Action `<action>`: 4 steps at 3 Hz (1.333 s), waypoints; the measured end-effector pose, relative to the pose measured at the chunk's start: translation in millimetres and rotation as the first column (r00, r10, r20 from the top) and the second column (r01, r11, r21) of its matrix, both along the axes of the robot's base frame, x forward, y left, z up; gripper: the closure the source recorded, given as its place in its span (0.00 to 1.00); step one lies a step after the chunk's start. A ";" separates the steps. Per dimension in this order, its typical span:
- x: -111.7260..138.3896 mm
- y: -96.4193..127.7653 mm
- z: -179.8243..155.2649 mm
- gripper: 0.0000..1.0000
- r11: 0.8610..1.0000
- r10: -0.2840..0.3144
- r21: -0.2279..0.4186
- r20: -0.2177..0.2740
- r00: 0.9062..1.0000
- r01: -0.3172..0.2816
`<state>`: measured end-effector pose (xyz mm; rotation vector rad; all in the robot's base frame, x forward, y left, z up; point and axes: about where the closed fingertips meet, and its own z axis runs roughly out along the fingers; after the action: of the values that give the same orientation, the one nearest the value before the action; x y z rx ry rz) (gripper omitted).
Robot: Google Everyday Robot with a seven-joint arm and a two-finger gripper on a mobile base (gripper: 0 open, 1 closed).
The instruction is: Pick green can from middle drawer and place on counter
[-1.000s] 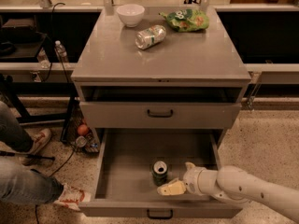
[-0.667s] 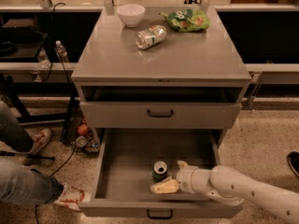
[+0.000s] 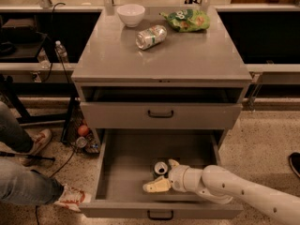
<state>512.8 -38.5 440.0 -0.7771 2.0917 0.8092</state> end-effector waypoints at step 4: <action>9.5 16.9 -9.5 0.93 0.996 0.026 0.090 0.024 0.999 -0.029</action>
Offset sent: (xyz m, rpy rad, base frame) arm 0.0137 0.0256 -0.0213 0.0812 0.0001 0.0142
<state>522.2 -21.6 430.5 -0.7642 2.0130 0.8995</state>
